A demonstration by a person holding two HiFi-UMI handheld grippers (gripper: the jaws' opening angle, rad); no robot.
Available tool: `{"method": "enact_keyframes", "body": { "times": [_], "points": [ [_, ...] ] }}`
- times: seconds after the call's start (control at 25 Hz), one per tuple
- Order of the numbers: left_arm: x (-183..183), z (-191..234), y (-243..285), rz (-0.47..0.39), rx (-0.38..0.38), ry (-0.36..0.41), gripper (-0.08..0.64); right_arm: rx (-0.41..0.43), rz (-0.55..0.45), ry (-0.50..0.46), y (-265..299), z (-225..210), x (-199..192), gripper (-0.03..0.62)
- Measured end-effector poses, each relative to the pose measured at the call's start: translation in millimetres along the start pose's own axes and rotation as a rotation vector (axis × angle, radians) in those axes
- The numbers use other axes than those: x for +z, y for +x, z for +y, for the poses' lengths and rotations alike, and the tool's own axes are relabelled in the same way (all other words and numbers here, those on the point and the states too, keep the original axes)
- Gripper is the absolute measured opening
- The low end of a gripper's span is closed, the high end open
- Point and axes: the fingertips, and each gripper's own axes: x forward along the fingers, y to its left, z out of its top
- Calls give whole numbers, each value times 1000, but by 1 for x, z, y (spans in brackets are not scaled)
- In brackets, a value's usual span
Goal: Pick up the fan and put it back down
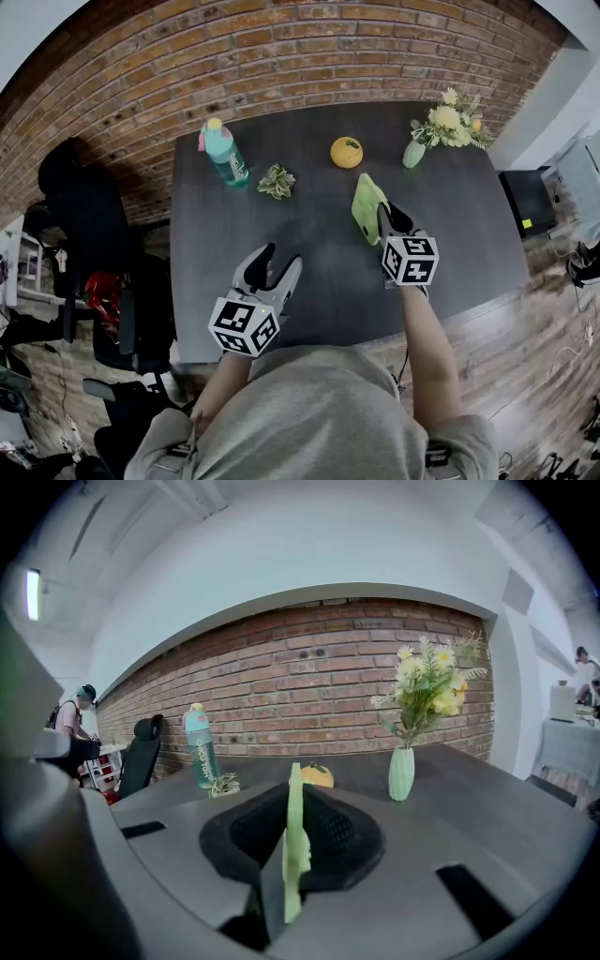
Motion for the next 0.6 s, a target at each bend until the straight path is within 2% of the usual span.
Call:
{"method": "enact_keyframes", "body": {
  "times": [0.6],
  "points": [
    [-6, -9, -4, 8, -13, 2, 238, -10, 8, 14, -20, -6, -23, 49]
  ]
}}
